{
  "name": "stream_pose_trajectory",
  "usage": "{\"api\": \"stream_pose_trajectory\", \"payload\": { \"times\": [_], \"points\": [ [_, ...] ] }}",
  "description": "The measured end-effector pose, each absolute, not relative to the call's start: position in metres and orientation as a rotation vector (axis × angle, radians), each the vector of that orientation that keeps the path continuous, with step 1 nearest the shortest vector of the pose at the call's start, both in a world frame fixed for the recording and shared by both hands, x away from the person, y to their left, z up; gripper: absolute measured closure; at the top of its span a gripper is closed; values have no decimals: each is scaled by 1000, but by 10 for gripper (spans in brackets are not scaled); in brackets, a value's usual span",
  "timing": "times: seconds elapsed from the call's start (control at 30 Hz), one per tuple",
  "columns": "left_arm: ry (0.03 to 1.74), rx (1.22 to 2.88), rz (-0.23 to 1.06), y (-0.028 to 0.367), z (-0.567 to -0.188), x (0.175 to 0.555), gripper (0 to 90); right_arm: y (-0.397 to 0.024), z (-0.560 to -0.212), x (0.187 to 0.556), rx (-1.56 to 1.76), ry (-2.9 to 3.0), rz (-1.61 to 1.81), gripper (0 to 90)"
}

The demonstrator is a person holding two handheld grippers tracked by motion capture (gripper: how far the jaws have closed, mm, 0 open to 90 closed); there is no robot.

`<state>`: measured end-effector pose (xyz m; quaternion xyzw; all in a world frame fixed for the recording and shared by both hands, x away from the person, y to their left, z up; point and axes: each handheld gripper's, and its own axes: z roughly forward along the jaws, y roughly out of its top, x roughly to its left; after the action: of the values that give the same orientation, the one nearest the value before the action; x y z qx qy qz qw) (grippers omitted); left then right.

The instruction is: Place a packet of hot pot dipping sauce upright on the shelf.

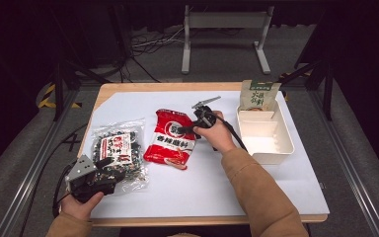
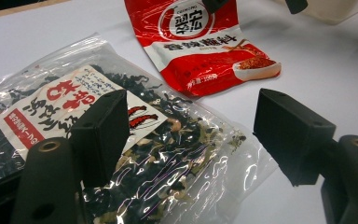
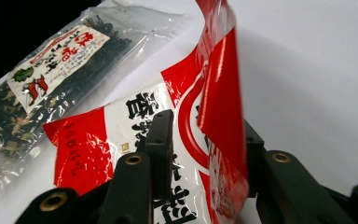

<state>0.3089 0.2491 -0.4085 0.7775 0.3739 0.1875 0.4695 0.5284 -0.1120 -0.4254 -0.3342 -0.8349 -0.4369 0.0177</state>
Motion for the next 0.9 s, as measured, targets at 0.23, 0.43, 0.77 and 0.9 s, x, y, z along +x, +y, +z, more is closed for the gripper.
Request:
{"api": "stream_pose_trajectory", "payload": {
  "times": [0.23,0.43,0.77,0.9],
  "points": [
    [915,1908,459,249,-408,309,273,-111,-433,530,-1066,-2640,-1264,727],
    [916,1908,460,249,-408,309,273,-111,-436,530,-1096,-2624,-1221,840],
    [920,1903,460,250,-408,309,273,-111,-429,526,-1115,-2633,-1226,900],
    [924,1905,460,249,-409,310,273,-113,-419,523,-1108,-2616,-1271,900]
  ]
}}
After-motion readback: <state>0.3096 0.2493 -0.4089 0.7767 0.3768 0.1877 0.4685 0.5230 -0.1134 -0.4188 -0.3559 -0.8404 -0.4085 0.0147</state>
